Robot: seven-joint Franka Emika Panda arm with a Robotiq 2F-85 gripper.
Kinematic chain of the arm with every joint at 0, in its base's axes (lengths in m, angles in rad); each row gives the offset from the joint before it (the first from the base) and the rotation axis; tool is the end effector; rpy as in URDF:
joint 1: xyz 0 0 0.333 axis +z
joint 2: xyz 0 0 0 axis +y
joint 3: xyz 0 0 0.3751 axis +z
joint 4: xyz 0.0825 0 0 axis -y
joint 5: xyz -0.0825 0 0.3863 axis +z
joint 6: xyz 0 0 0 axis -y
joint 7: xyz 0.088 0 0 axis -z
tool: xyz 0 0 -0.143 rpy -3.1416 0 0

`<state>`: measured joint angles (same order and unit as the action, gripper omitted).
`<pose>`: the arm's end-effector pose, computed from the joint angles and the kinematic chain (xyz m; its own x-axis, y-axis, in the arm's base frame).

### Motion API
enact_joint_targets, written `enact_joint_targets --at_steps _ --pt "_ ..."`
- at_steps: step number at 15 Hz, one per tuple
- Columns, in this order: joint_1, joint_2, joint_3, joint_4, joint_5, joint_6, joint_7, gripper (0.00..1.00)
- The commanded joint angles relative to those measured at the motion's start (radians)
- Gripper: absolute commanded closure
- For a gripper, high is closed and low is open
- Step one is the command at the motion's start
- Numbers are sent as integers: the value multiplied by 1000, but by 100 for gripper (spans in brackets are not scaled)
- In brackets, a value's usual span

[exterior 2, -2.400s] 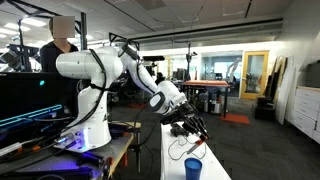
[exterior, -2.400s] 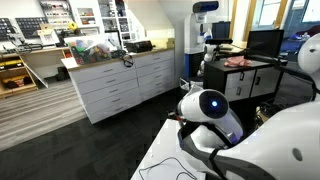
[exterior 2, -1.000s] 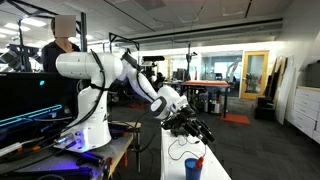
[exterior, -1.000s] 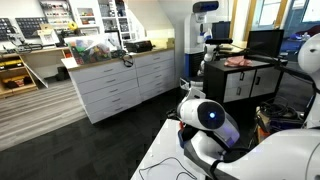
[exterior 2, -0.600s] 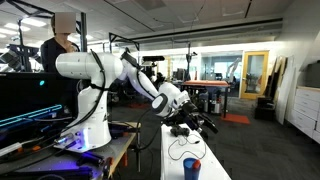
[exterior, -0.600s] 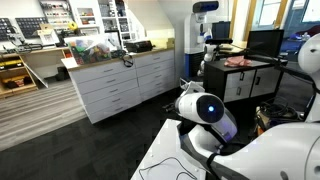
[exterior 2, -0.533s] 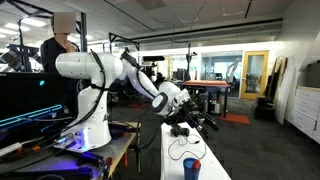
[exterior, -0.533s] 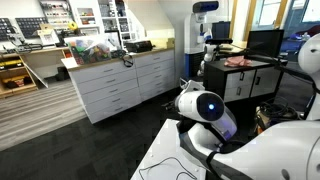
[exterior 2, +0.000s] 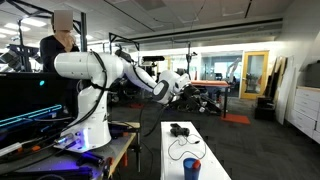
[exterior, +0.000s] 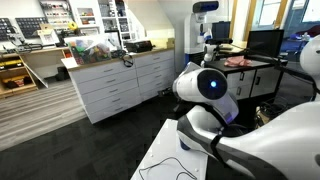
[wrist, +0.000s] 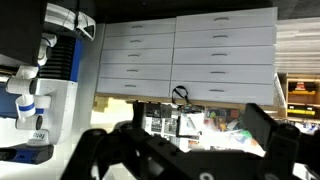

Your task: Get the marker from the table and put it in the blue cup

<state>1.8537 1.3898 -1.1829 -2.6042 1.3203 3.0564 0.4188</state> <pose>0.4255 0.1079 0.2284 0.3534 -0.2319 0.9063 -0.6896 -0.7192 0.0849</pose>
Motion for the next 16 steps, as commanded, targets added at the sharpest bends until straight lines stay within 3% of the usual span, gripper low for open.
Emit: enact_joint_targets --at_steps 1,3,4,12,16 --pt "68 -31 -127 -37 -88 -116 -32 0" --pt "76 -85 -189 -22 -115 -172 -103 0" --pt "65 -175 -218 -22 -174 -160 -128 0" --pt "73 -425 -383 -14 -382 -258 -249 0" --pt "89 -515 -501 -8 -523 -392 -267 0"
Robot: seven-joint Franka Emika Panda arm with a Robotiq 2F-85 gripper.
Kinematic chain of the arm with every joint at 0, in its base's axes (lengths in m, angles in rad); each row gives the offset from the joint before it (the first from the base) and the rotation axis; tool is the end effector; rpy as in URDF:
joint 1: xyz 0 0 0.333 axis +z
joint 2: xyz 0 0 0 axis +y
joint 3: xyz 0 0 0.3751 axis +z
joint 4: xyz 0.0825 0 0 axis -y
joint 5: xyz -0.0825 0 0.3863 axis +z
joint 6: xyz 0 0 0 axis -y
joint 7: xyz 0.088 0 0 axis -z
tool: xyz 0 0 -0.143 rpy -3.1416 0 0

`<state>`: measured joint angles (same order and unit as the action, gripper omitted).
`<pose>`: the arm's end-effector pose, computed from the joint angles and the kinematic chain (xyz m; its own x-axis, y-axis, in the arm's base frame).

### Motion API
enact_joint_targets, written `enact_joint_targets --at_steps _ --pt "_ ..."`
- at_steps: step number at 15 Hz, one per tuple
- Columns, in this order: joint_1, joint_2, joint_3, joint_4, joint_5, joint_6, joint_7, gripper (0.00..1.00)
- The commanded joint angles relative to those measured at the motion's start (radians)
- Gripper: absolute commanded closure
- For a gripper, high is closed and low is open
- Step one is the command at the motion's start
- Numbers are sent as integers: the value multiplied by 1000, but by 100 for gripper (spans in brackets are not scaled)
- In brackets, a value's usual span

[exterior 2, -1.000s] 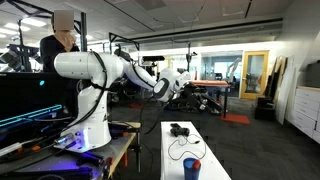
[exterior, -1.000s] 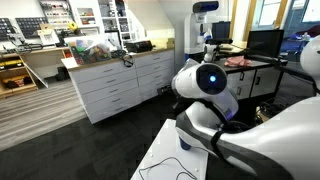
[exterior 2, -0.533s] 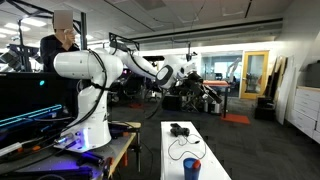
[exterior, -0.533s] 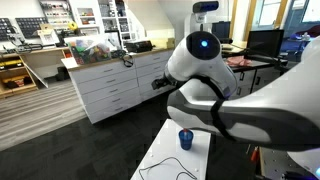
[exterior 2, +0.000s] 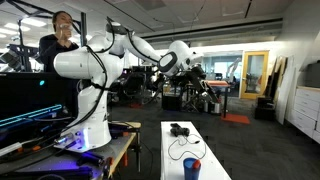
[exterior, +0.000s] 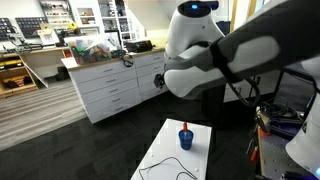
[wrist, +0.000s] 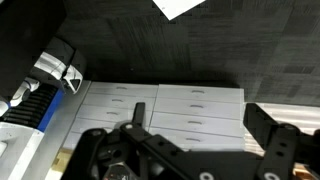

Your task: Get the marker from the table and put it in the blue cup

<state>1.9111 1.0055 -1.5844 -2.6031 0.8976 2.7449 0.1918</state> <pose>0.4426 0.0984 0.3294 0.6898 -0.3306 0.6441 -0.5596 -0.8080 0.1846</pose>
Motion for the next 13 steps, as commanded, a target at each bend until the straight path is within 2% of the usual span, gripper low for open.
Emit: enact_joint_targets --at_steps 1,3,4,6,13 --pt "36 -148 -127 -5 -134 -122 -38 0" --pt "52 -188 -184 3 -194 -195 -62 0" --pt "17 -131 -120 -3 -186 -112 2 0" --pt "30 -165 -156 -1 -211 -147 -15 0" --pt "35 -183 -160 0 -215 -149 -22 0"
